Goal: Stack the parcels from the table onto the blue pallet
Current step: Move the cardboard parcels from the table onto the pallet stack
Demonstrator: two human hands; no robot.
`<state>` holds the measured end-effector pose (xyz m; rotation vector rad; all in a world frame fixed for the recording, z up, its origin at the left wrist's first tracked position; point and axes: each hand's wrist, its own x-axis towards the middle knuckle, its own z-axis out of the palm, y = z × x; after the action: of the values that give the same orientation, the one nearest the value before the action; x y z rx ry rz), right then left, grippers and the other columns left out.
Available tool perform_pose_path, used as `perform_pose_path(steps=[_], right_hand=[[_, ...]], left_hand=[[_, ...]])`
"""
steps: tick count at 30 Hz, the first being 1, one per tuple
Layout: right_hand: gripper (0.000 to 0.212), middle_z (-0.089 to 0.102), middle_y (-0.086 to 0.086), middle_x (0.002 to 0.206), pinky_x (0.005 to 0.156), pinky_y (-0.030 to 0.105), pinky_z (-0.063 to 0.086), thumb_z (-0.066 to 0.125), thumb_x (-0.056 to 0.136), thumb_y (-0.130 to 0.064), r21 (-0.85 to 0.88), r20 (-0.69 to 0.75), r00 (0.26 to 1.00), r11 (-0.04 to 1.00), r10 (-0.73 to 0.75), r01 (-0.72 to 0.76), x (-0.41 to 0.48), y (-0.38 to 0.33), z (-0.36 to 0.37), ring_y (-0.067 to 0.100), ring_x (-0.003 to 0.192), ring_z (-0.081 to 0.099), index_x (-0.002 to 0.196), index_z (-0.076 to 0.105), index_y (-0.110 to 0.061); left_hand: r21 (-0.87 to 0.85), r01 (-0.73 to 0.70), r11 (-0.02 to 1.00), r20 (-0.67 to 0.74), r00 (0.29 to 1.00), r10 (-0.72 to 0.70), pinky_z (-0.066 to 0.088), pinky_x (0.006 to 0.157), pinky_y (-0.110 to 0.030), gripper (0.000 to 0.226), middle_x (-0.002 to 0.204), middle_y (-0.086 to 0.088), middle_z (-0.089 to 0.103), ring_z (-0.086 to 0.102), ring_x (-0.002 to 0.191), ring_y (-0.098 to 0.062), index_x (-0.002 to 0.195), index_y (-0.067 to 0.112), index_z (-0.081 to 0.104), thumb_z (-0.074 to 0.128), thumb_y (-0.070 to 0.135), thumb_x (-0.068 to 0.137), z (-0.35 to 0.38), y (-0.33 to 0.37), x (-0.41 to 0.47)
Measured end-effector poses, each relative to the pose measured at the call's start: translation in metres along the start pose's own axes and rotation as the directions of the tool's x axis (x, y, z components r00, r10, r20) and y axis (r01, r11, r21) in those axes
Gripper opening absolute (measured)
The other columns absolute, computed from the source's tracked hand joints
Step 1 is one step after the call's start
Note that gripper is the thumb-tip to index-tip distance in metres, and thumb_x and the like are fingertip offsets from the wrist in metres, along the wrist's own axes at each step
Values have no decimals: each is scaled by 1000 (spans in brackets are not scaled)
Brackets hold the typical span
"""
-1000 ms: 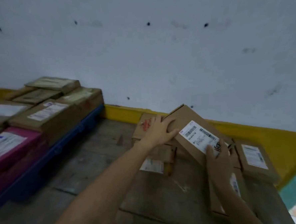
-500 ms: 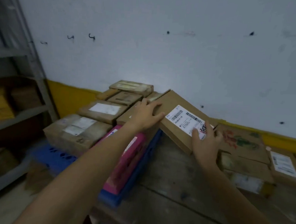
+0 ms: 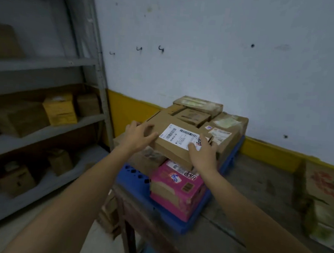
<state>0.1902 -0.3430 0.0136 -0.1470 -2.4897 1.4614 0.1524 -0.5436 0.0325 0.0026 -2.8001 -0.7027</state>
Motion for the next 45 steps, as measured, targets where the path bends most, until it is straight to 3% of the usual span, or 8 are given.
perform_pose_path(steps=[6, 12, 18, 22, 27, 36, 43, 45], right_hand=[[57, 6, 15, 155, 100, 35, 34, 43, 96, -31, 4, 119, 992, 999, -34, 34, 2, -20, 61, 35, 134, 32, 148, 23, -21], [64, 2, 14, 156, 106, 42, 30, 44, 94, -33, -77, 153, 986, 995, 70, -59, 23, -25, 108, 37, 140, 17, 150, 14, -21], [64, -1, 12, 158, 114, 47, 11, 40, 95, -39, -224, 49, 984, 962, 169, -155, 40, -22, 136, 34, 144, -2, 150, 12, -23], [60, 10, 10, 157, 114, 48, 13, 42, 94, -40, -237, -13, 979, 951, 202, -199, 41, -17, 139, 32, 144, 6, 148, 21, -25], [60, 18, 12, 154, 112, 48, 24, 49, 92, -37, -220, -61, 979, 954, 194, -203, 46, -23, 135, 32, 140, 18, 147, 28, -25], [55, 33, 8, 148, 109, 42, 31, 52, 91, -37, -198, -166, 984, 975, 66, -99, 22, -16, 88, 25, 136, 28, 142, 37, -23], [58, 33, 5, 147, 106, 36, 30, 52, 91, -34, -251, -296, 952, 956, 72, -150, -12, 23, -8, 22, 136, 29, 145, 30, -22], [60, 30, 5, 150, 109, 38, 28, 52, 92, -34, -256, -327, 941, 950, 89, -178, -25, 41, -47, 22, 139, 25, 146, 28, -21]], left_hand=[[9, 110, 994, 10, 994, -110, 32, 103, -47, 53, 137, -14, 35, 28, 130, -36, 136, 32, 43, 47, 56, 88, -21, -64, 1], [-19, 110, 994, 90, 990, -108, 35, 104, -47, 54, 135, -12, 36, 29, 129, -35, 136, 32, 42, 48, 56, 88, -10, -104, 42], [-113, 50, 992, 224, 974, -24, 35, 106, -45, 56, 139, -12, 32, 32, 130, -35, 136, 32, 42, 49, 58, 87, 14, -132, 82], [-189, 1, 982, 276, 960, 52, 39, 94, -39, 56, 133, -10, 34, 42, 122, -32, 131, 34, 42, 52, 61, 83, 20, -137, 98], [-51, -105, 993, 219, 969, 114, 37, 77, -33, 56, 129, -6, 46, 50, 115, -28, 126, 41, 44, 46, 71, 79, 15, -141, 105], [-64, -253, 965, 6, 967, 254, 43, 90, -39, 49, 131, -10, 49, 45, 120, -29, 124, 27, 54, 50, 56, 86, 6, -91, 107], [-209, -441, 873, -71, 897, 436, 41, 96, -40, 49, 130, -11, 54, 46, 121, -29, 125, 19, 55, 53, 49, 86, 35, 30, 66], [-225, -475, 851, -97, 879, 466, 42, 87, -37, 48, 127, -8, 55, 49, 118, -28, 122, 20, 56, 53, 51, 86, 44, 70, 44]])
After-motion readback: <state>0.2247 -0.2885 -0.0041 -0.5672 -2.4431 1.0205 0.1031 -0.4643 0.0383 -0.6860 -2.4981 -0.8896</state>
